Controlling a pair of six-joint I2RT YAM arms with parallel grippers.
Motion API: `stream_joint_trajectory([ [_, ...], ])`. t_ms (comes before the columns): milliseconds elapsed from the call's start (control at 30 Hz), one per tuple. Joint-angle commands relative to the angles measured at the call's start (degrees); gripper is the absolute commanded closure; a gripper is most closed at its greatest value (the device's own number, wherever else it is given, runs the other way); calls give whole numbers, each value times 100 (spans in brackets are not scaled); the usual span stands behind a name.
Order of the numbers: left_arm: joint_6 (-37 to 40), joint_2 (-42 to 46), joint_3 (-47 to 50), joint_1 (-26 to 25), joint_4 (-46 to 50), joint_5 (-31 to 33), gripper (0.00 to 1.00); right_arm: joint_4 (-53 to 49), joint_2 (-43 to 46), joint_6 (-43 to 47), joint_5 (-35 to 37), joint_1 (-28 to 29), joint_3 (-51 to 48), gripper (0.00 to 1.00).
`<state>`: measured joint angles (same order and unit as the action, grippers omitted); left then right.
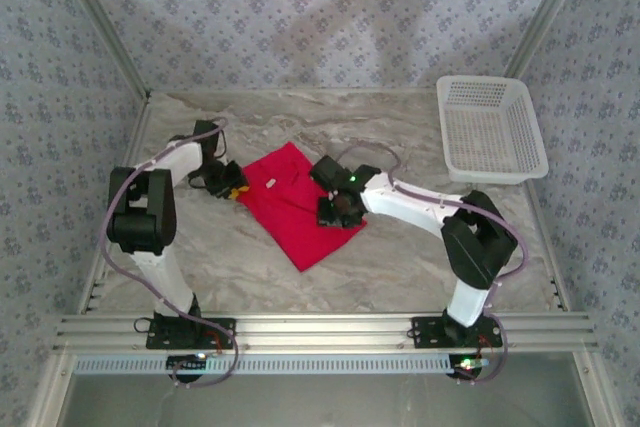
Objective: Fold the inside-out t-shirt
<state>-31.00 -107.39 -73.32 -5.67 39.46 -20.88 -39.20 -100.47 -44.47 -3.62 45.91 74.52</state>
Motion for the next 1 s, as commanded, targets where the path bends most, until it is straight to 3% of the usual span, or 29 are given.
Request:
stream_joint_trajectory([
  [0, 103, 17, -353, -15, 246, 130, 73, 358, -495, 1180, -514, -519, 624, 52],
  [167, 99, -230, -647, -23, 248, 103, 73, 217, -1770, 1670, -754, -969, 1848, 51],
  [267, 77, -473, -730, -22, 144, -63, 74, 364, -2073, 1483, -1041, -1090, 1812, 53],
  [433, 40, -751, -759, -78, -20, -265, 74, 938, -1513, 893, -998, -768, 335, 56],
  [600, 15, -959, -888, -277, -313, -467, 73, 1219, -360, -12, -405, 111, -1132, 57],
  [667, 31, -1059, -1049, -371, -328, -620, 72, 884, 27, 88, 149, 286, -1028, 55],
  [767, 119, -1051, -1289, -404, -244, -688, 71, 538, 343, 437, 470, 94, -669, 54],
  [967, 447, -499, -1420, -366, 386, -400, 67, 502, -284, 1468, 31, -664, 557, 55],
])
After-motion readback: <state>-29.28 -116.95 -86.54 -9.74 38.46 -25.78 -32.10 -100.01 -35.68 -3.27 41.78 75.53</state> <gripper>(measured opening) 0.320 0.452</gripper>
